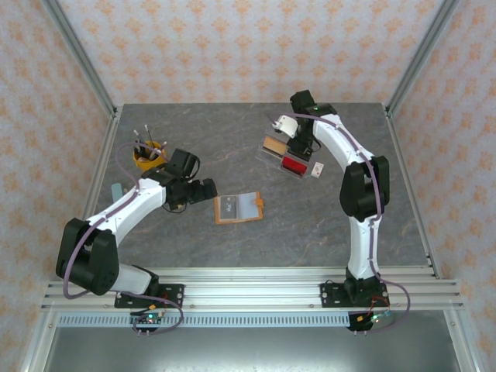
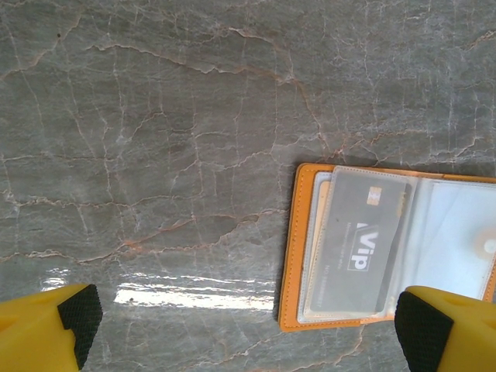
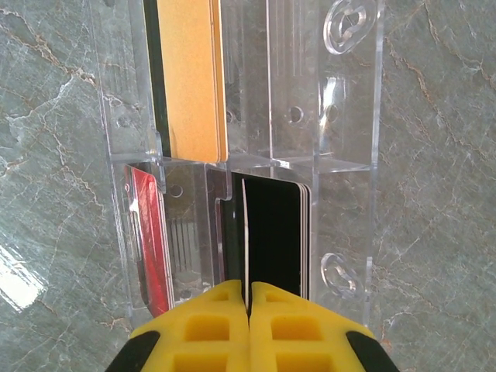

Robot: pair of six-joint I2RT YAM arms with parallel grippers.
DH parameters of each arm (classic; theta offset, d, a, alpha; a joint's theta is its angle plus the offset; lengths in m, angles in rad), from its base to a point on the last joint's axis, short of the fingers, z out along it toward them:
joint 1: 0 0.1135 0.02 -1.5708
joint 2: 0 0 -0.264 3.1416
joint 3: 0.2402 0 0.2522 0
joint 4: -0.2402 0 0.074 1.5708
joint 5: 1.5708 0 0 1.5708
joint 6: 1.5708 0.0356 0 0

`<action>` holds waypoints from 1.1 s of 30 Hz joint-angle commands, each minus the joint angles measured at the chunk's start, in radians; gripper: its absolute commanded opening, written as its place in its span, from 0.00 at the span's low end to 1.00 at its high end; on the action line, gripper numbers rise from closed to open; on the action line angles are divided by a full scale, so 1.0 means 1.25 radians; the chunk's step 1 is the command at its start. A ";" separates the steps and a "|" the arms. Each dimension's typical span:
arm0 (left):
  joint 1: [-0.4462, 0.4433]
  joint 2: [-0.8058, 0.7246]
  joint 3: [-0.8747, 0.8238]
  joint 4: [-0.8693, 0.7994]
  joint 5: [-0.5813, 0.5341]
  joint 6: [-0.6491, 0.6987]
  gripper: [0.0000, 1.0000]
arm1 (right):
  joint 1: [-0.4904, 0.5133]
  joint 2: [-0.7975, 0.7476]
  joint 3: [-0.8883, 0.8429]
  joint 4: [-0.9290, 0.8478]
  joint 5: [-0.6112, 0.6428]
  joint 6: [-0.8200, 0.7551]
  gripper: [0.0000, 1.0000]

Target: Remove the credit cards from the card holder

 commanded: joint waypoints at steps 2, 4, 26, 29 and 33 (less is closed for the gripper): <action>0.010 -0.001 -0.014 0.005 0.015 0.007 1.00 | -0.002 0.017 0.024 -0.017 0.000 0.005 0.02; 0.010 0.000 -0.014 0.006 0.018 0.008 1.00 | -0.002 0.020 0.024 -0.012 0.007 0.009 0.04; 0.010 -0.022 -0.038 0.026 0.031 0.000 1.00 | -0.001 -0.145 -0.049 0.063 0.017 0.282 0.32; 0.010 -0.036 -0.058 0.047 0.047 -0.009 1.00 | 0.007 -0.235 -0.169 0.147 0.026 0.425 0.36; 0.010 -0.057 -0.087 0.057 0.046 -0.020 1.00 | 0.042 -0.358 -0.337 0.200 0.062 0.653 0.46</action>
